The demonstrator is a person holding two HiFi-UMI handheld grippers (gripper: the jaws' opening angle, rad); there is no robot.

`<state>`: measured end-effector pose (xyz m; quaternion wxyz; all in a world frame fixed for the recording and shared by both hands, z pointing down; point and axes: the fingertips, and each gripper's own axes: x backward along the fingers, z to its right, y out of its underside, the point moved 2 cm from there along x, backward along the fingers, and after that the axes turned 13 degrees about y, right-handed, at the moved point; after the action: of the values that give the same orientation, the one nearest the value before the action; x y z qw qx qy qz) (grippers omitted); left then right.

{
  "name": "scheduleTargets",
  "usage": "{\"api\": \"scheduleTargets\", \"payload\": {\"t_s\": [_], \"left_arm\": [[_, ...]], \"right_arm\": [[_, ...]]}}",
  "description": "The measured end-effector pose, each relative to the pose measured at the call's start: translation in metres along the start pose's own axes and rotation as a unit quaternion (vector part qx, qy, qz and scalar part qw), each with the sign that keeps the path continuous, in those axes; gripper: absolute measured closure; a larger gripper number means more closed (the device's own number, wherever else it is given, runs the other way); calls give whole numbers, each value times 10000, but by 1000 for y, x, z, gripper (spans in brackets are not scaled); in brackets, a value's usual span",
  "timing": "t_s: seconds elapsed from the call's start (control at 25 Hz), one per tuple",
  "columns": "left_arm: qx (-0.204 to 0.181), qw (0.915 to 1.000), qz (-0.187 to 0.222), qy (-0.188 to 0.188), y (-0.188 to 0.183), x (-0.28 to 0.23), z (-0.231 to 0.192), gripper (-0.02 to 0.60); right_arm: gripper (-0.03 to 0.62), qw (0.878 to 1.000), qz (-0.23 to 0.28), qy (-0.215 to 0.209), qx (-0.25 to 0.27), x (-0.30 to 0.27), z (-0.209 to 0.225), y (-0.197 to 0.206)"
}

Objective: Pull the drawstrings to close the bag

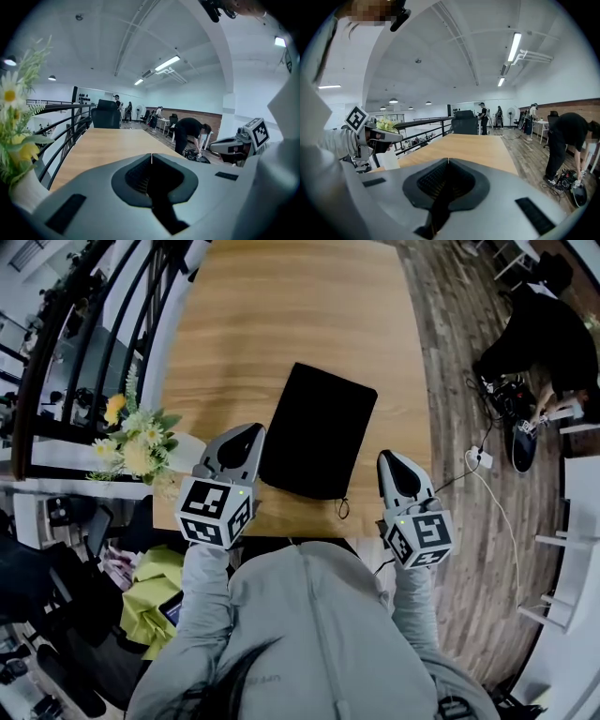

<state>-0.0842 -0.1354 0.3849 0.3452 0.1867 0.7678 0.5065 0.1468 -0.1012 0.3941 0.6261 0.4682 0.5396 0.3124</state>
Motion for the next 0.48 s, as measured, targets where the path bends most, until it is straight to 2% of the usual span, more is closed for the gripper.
{"api": "scheduleTargets", "payload": {"t_s": [0.48], "left_arm": [[-18, 9996, -215, 185, 25, 4, -10, 551]], "right_arm": [[569, 9995, -172, 257, -105, 7, -16, 15]]}}
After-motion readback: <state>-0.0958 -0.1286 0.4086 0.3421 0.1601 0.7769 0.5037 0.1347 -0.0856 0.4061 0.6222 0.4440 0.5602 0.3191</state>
